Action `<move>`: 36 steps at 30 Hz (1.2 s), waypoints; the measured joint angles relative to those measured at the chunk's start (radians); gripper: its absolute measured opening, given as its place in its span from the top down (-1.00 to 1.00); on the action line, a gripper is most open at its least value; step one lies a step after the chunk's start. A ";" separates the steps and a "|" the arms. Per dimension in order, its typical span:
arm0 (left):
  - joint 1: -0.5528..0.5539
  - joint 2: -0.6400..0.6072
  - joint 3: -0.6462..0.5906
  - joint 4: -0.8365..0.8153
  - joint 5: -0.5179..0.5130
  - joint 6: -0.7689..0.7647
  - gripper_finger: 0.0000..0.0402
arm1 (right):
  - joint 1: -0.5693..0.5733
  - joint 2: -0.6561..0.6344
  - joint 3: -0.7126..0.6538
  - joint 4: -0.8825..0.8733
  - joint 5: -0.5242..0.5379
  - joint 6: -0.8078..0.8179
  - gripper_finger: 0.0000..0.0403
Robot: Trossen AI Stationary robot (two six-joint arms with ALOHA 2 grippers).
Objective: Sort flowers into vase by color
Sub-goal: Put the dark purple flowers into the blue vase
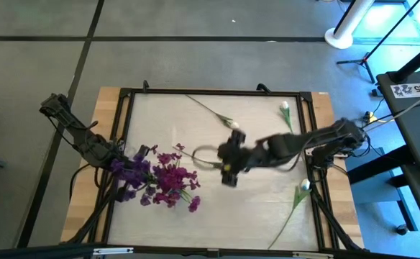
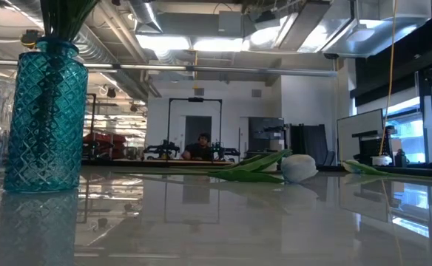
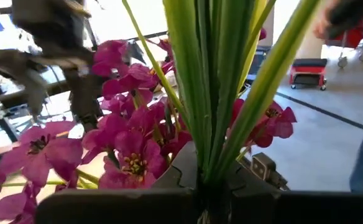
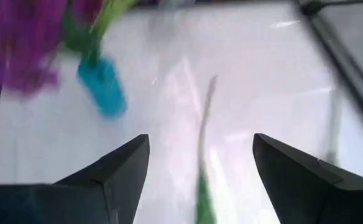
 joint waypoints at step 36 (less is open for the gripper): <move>-0.018 0.048 -0.004 0.062 -0.148 -0.253 0.95 | 0.038 0.165 0.088 0.081 0.055 -0.107 -0.57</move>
